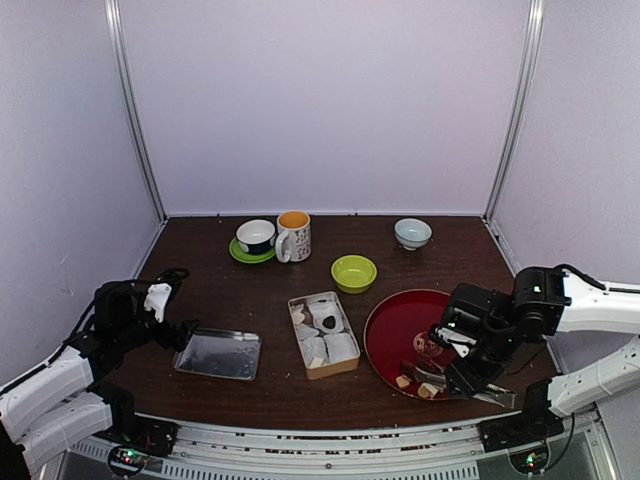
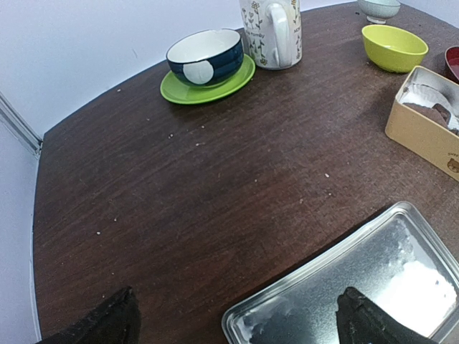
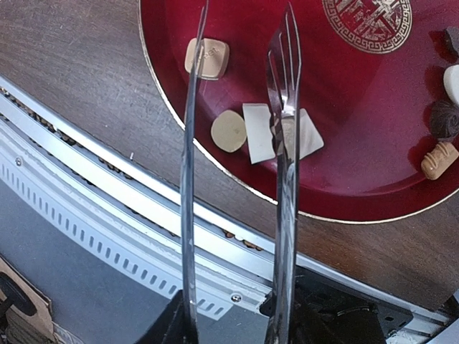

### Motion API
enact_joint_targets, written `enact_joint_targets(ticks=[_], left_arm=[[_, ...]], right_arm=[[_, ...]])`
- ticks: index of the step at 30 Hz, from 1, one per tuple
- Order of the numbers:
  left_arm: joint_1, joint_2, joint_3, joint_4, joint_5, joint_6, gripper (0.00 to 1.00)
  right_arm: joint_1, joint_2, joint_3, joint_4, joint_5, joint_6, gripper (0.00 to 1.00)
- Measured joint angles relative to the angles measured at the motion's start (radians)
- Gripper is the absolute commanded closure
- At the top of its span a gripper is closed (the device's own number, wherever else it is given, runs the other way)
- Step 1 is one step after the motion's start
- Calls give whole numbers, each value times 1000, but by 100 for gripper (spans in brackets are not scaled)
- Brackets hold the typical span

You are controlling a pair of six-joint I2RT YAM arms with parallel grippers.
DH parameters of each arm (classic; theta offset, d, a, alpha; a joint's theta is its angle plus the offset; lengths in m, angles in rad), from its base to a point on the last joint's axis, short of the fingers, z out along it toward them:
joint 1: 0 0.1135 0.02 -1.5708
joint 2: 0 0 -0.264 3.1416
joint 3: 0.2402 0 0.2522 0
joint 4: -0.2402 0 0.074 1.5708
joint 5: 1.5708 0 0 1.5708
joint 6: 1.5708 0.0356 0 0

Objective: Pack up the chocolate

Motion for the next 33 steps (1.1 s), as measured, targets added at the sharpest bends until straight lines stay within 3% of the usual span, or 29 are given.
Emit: enact_joint_targets(ticks=[24, 33], left_arm=[[0, 0, 0, 0, 0, 0, 2], [0, 0, 0, 0, 0, 0, 2]], right_arm=[[34, 93, 45, -12, -30, -34, 58], [40, 125, 45, -29, -32, -38, 65]])
